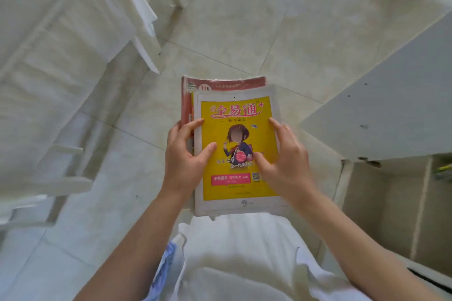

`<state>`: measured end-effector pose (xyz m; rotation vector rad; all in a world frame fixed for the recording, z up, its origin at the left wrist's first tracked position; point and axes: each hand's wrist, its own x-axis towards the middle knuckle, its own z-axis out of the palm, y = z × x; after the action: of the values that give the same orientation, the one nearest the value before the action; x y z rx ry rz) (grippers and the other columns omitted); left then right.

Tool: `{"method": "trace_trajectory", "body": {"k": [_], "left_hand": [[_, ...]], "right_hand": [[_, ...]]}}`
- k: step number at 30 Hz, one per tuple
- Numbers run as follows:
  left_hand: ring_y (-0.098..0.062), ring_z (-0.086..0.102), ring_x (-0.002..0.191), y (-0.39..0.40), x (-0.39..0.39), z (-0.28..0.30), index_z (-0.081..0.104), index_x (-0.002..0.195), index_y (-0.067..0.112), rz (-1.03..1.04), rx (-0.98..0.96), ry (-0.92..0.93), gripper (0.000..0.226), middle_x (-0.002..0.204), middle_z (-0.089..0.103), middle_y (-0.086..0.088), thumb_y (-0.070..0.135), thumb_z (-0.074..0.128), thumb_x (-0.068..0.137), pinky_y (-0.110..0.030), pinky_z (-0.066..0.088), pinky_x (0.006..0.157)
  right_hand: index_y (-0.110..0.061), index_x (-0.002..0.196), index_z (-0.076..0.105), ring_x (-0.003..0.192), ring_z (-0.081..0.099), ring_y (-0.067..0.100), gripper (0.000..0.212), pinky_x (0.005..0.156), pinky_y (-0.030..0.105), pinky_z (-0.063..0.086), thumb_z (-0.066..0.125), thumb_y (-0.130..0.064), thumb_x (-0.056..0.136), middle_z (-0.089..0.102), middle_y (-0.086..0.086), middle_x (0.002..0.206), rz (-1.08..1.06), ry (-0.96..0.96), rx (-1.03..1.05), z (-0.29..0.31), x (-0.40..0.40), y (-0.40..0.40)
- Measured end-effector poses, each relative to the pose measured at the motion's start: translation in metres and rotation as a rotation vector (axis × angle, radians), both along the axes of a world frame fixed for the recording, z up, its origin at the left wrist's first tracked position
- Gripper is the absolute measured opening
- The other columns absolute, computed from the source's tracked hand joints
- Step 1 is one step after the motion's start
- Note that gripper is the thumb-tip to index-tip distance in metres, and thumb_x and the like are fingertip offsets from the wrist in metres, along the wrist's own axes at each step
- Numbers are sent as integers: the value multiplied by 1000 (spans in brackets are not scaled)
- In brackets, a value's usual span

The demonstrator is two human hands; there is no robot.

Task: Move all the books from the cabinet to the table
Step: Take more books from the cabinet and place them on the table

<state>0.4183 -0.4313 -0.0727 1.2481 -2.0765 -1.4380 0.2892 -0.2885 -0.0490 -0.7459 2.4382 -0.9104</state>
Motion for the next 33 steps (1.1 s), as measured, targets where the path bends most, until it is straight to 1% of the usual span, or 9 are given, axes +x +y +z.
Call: {"method": "trace_trajectory", "body": {"k": [3, 5, 8, 11, 15, 19, 23, 28, 33], "left_hand": [[12, 50, 106, -39, 48, -2, 55, 128, 31, 101, 8, 4, 51, 129, 46, 3, 21, 76, 82, -18, 54, 86], [11, 51, 107, -65, 74, -3, 52, 131, 32, 145, 6, 8, 55, 130, 46, 4, 22, 76, 82, -19, 55, 87], [-7, 54, 116, -99, 110, -3, 44, 135, 38, 217, 5, 17, 67, 131, 47, 8, 24, 79, 79, -40, 56, 92], [-13, 55, 119, -136, 140, 1, 42, 135, 43, 295, 0, 25, 71, 132, 48, 8, 27, 79, 77, -46, 55, 93], [-11, 53, 121, -185, 158, 4, 42, 136, 39, 407, -26, 19, 71, 133, 49, 8, 26, 80, 77, -44, 52, 97], [-9, 51, 122, -230, 157, 3, 43, 136, 38, 501, -44, 19, 71, 132, 50, 9, 24, 80, 77, -43, 51, 98], [-9, 52, 123, -291, 148, 1, 43, 136, 35, 624, -83, 16, 71, 133, 52, 12, 25, 80, 76, -44, 50, 100], [-7, 50, 120, -353, 129, 4, 45, 137, 31, 769, -80, -4, 68, 130, 49, 12, 23, 78, 79, -42, 51, 99], [-8, 50, 119, -416, 118, 9, 45, 138, 33, 874, -63, -8, 67, 134, 46, 8, 25, 77, 80, -40, 53, 95]], "right_hand": [[-12, 140, 44, 122, 52, 21, 69, 104, 32, 42, 75, -16, 79, 55, 6, 133, 57, -24, -14, 4, 31, -53], [-13, 140, 45, 121, 52, 18, 67, 101, 28, 41, 74, -15, 79, 56, 4, 133, 100, -36, -17, 7, 50, -87], [-15, 139, 46, 121, 52, 17, 66, 96, 16, 34, 74, -13, 80, 56, 2, 133, 164, -58, -6, 8, 79, -131], [-15, 138, 47, 117, 52, 17, 66, 85, 2, 25, 74, -10, 79, 56, 2, 131, 223, -58, -5, 10, 99, -178], [-20, 140, 44, 119, 51, 17, 67, 87, 8, 29, 73, -9, 80, 55, -1, 132, 311, -73, -9, 11, 109, -244], [-24, 141, 42, 120, 51, 18, 67, 93, 22, 37, 71, -11, 82, 54, -2, 133, 385, -93, 11, 12, 103, -308], [-25, 144, 37, 122, 49, 20, 70, 90, 22, 35, 69, -11, 83, 52, 0, 136, 481, -106, 43, 7, 89, -390], [-22, 145, 34, 125, 48, 22, 73, 103, 35, 40, 68, -10, 82, 50, 2, 139, 643, -96, 33, 10, 70, -480], [-20, 146, 32, 128, 46, 19, 72, 106, 36, 39, 67, -12, 84, 48, 1, 141, 776, -65, 15, 19, 59, -562]]}}
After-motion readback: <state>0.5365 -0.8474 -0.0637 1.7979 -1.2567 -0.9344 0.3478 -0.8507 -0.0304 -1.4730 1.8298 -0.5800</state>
